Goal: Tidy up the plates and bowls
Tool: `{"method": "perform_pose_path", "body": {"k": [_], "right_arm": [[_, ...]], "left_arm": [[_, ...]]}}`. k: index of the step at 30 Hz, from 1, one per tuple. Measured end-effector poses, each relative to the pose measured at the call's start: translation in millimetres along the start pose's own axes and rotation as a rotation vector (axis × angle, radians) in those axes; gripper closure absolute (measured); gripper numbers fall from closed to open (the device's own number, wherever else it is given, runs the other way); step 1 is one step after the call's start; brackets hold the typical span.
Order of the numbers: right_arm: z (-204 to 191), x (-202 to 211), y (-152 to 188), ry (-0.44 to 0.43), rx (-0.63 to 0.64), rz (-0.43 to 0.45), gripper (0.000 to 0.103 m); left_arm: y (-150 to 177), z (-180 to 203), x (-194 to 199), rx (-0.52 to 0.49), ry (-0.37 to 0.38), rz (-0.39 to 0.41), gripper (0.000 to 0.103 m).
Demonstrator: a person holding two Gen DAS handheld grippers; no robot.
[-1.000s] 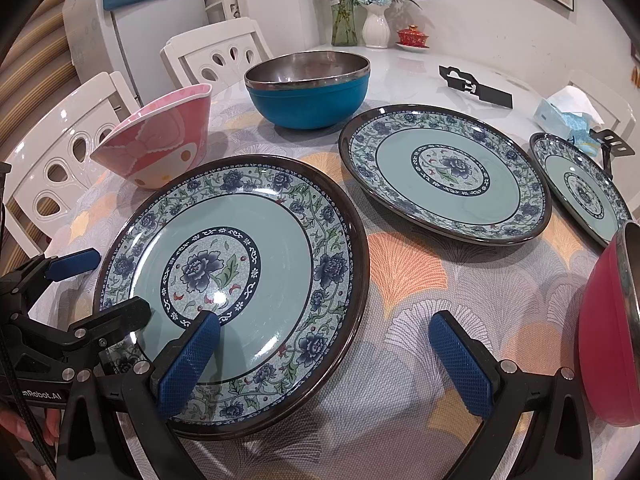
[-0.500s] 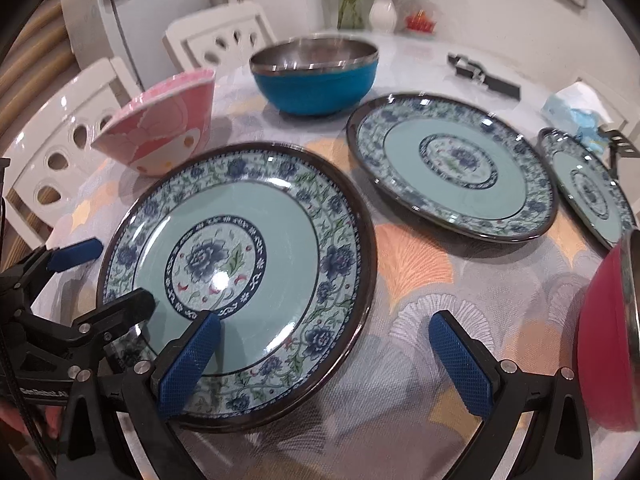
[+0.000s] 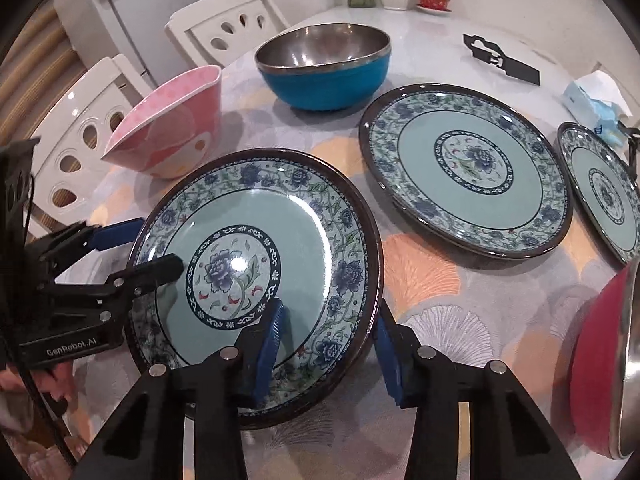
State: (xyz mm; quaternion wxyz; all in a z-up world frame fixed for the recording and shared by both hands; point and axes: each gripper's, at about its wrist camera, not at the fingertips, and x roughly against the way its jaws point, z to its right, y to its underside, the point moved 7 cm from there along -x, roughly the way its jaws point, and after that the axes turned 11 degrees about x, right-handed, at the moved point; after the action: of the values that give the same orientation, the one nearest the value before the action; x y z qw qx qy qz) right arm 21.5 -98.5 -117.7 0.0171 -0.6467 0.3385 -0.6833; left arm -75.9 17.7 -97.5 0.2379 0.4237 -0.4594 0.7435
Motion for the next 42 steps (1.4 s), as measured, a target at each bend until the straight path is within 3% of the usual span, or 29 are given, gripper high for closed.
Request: {"method": "perform_pose_path", "body": {"k": [4, 9, 13, 22, 25, 32, 42], "right_arm": [[-4.6, 1.7, 3.8, -0.018, 0.009, -0.021, 0.059], [-8.1, 10.0, 20.1, -0.044, 0.018, -0.058, 0.059], [-20.6, 18.7, 40.4, -0.058, 0.066, -0.096, 0.058], [-52.3, 33.6, 78.6, -0.088, 0.131, -0.202, 0.053], [-58.7, 36.0, 85.3, -0.1, 0.149, -0.24, 0.051], [-74.0, 31.3, 92.1, -0.095, 0.183, -0.252, 0.034], [-81.9, 29.8, 96.1, -0.094, 0.181, -0.251, 0.032]], "left_arm": [[9.0, 13.8, 0.8, -0.064, -0.004, -0.039, 0.041], [25.7, 19.4, 11.1, -0.103, 0.068, -0.096, 0.041], [46.9, 27.5, 18.6, -0.204, 0.084, -0.126, 0.04], [83.6, 46.1, 29.8, -0.376, 0.098, -0.273, 0.032], [92.6, 51.9, 30.1, -0.433, 0.111, -0.312, 0.025], [94.1, 61.0, 23.8, -0.428, 0.101, -0.314, 0.019], [95.0, 57.9, 26.6, -0.421, 0.094, -0.319, 0.019]]}}
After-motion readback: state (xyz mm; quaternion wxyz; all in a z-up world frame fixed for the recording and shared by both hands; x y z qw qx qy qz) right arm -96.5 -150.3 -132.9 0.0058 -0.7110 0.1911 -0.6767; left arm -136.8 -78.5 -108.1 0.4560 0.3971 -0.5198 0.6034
